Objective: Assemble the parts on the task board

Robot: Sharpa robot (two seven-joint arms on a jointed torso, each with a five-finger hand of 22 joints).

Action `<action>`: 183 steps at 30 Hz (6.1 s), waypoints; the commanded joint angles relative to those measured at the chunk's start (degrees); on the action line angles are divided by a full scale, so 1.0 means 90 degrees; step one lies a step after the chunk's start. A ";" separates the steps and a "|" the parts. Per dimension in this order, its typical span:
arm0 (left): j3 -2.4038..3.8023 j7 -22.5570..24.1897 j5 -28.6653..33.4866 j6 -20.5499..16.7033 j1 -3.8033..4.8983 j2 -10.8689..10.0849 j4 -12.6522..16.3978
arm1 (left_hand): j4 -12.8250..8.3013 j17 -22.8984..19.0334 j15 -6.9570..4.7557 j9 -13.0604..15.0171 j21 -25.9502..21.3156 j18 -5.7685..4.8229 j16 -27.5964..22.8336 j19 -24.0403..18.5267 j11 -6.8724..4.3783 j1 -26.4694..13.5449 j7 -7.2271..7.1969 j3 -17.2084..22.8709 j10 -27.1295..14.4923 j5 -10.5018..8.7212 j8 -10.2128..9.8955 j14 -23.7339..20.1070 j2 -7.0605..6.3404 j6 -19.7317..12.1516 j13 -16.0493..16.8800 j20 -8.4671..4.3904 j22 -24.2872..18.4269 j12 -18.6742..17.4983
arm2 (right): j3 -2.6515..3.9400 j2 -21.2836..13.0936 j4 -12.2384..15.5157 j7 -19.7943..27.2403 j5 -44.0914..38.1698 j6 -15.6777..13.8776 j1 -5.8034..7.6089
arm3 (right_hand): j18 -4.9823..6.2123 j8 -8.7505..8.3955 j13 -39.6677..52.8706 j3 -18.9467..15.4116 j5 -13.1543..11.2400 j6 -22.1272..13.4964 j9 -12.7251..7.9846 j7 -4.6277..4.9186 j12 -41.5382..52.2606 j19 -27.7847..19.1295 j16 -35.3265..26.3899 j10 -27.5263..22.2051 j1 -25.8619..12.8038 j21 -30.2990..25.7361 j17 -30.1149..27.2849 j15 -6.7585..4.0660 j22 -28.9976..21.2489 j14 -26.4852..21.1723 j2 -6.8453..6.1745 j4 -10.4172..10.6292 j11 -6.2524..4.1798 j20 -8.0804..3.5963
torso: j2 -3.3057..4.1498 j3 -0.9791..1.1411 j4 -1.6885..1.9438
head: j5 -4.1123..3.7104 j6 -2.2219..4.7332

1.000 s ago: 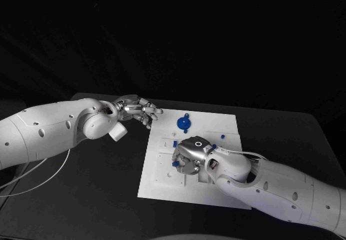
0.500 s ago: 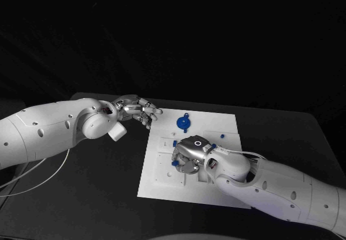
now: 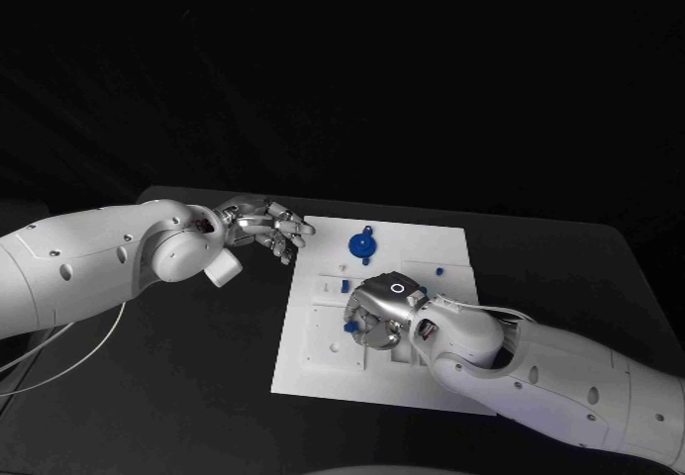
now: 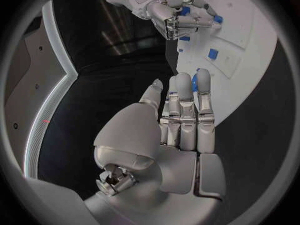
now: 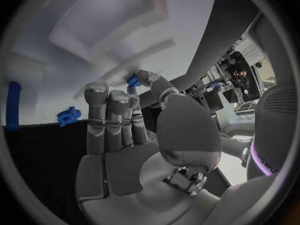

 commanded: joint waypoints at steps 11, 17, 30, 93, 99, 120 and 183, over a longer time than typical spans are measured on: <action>-0.0141 -0.1188 -0.0958 0.0883 0.0004 -0.0154 0.0312 | 0.0200 0.0340 -0.0124 -0.0016 0.0278 0.0062 0.0629 0.0278 -0.0113 -0.0173 0.0040 -0.0124 0.0500 -0.0554 -0.0563 0.0300 -0.0173 0.0019 0.0085 -0.0141 0.0293 0.0344 | 0.0302 -0.0214 0.0334 -0.0137 0.0031 -0.0040 -0.0001 | -0.0092 0.0017 0.0000 0.0051 0.0025 0.0048 0.0010 -0.0003 -0.0013 0.0336 0.0020 0.0051 -0.0019 0.0019 0.0007 -0.0032 0.0184 0.0010 -0.0038 0.0018 -0.0008 -0.0054 | 0.0002 -0.0005 0.0005 | -0.0028 0.0046; -0.0298 -0.1411 -0.1170 0.0975 0.0003 -0.0172 0.0512 | 0.0341 0.0434 -0.0134 -0.0017 0.0391 0.0069 0.0830 0.0280 -0.0117 -0.0322 0.0059 -0.0149 0.0505 -0.1093 -0.0632 0.0297 -0.0352 -0.0106 0.0176 -0.0156 0.0456 0.0663 | 0.0483 -0.0267 0.0426 -0.0149 0.0055 -0.0037 0.0000 | -0.0093 0.0016 -0.0006 0.0067 0.0015 0.0049 0.0009 -0.0004 -0.0024 0.0335 0.0016 0.0046 0.0003 0.0030 0.0006 -0.0032 0.0188 0.0008 -0.0055 0.0018 -0.0009 -0.0055 | -0.0002 -0.0007 0.0009 | -0.0023 0.0091; -0.0451 -0.1386 -0.1268 0.0837 -0.0001 0.0034 0.0740 | 0.1257 0.0480 -0.0133 0.0022 0.0473 0.0070 0.0994 0.0214 -0.0118 -0.0715 0.0016 0.0445 0.0421 -0.1120 -0.0495 0.0242 -0.1048 -0.0069 0.0245 -0.0156 0.0687 0.1007 | 0.0822 -0.0268 0.0501 -0.0135 0.0172 -0.0054 0.0001 | -0.0094 0.0017 0.0003 0.0055 0.0020 0.0060 0.0005 -0.0007 -0.0018 0.0335 0.0015 0.0052 0.0008 0.0026 0.0007 -0.0032 0.0189 0.0010 -0.0072 0.0059 -0.0008 -0.0054 | 0.0004 -0.0011 0.0010 | -0.0028 0.0140; -0.0486 -0.0592 -0.1534 0.0115 -0.0037 0.0369 0.0674 | 0.0536 0.0349 -0.0201 0.2910 0.0594 0.0011 0.1837 0.0089 -0.0237 -0.1088 -0.0268 0.0020 -0.0252 0.0460 0.1180 -0.0008 -0.0368 -0.0555 0.0890 -0.0210 0.1220 0.2151 | 0.0965 -0.0075 0.0529 -0.0034 0.0276 -0.0058 -0.0001 | -0.0078 0.0017 -0.0012 0.0051 0.0018 0.0051 -0.0015 -0.0003 -0.0047 0.0334 -0.0010 0.0043 0.0064 -0.0008 -0.0002 -0.0032 0.0178 0.0009 -0.0099 0.0117 -0.0007 -0.0052 | 0.0001 -0.0009 0.0013 | -0.0068 0.0072; -0.0486 -0.0576 -0.1526 0.0148 -0.0037 0.0392 0.0685 | 0.0486 0.0355 -0.0208 0.2899 0.0599 0.0009 0.1863 0.0091 -0.0245 -0.1032 -0.0280 0.0057 -0.0243 0.0512 0.1175 0.0001 -0.0260 -0.0541 0.0887 -0.0214 0.1221 0.2149 | 0.0966 -0.0058 0.0526 -0.0035 0.0270 -0.0041 -0.0001 | -0.0076 0.0017 -0.0015 0.0070 0.0008 0.0050 -0.0018 -0.0002 -0.0054 0.0334 -0.0013 0.0040 0.0063 -0.0013 -0.0001 -0.0031 0.0177 0.0010 -0.0100 0.0124 -0.0007 -0.0051 | 0.0003 -0.0009 0.0007 | -0.0101 0.0069; -0.0485 -0.0507 -0.1383 0.0232 -0.0037 0.0431 0.0703 | 0.0092 0.0358 -0.0214 0.2929 0.0636 0.0004 0.1925 0.0074 -0.0241 -0.0742 -0.0324 0.0432 -0.0213 0.1148 0.1200 -0.0006 0.0298 -0.0579 0.0752 -0.0224 0.1234 0.1909 | 0.0969 0.0015 0.0483 -0.0028 0.0266 0.0039 -0.0001 | -0.0076 0.0017 -0.0015 0.0070 0.0008 0.0050 -0.0018 -0.0002 -0.0054 0.0334 -0.0013 0.0040 0.0063 -0.0013 -0.0001 -0.0031 0.0177 0.0010 -0.0100 0.0124 -0.0007 -0.0051 | 0.0001 -0.0008 0.0005 | -0.0110 0.0053; -0.0474 -0.3731 -0.1911 0.1884 0.0666 0.1697 -0.0878 | -0.1104 0.0457 -0.0358 0.4912 0.1552 0.0037 0.2134 0.0042 -0.0411 -0.1514 -0.0441 0.1912 0.0133 0.2284 0.2026 0.0246 0.0490 -0.0849 0.0980 -0.0371 0.1248 0.2265 | 0.2467 -0.0723 -0.1157 0.0409 0.3516 -0.0983 0.0312 | 0.0071 0.0014 -0.0831 -0.0870 -0.0679 -0.0882 -0.0282 0.0230 -0.0527 0.0285 -0.0529 -0.0478 0.0315 -0.0742 -0.0343 0.0108 -0.0339 -0.0080 -0.0248 0.0804 0.0169 0.0100 | -0.0038 0.0004 -0.0033 | 0.0061 0.0101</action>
